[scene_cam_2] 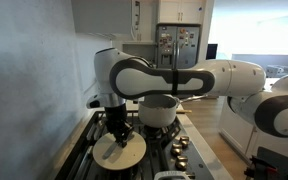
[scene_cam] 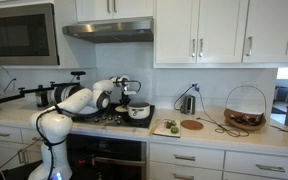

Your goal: Pick the lid on the stove and put it on the uncovered pot

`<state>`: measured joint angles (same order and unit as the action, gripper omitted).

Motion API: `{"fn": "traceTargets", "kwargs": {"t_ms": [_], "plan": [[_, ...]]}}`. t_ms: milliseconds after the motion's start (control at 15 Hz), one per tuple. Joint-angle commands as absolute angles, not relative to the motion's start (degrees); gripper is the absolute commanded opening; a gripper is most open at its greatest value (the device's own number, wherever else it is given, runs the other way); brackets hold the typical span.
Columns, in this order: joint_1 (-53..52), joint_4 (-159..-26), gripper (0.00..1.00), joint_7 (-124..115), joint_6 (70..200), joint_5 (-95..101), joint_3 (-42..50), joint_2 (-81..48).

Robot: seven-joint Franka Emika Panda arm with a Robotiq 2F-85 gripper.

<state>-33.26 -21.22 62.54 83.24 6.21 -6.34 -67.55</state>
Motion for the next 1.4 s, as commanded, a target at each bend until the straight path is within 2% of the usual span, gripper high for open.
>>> {"fn": "traceTargets", "kwargs": {"t_ms": [0,67,733,1333], "plan": [[-32.93,-22.51,0.04,61.11,82.72,5.24,-6.55,-66.16],[-32.87,-22.49,0.06,61.09,82.65,5.17,-6.6,-66.13],[-33.33,-22.22,0.06,63.75,81.55,7.32,-5.22,-62.65],[-34.47,-23.13,0.06,67.07,75.49,7.82,-5.25,-56.04]]}}
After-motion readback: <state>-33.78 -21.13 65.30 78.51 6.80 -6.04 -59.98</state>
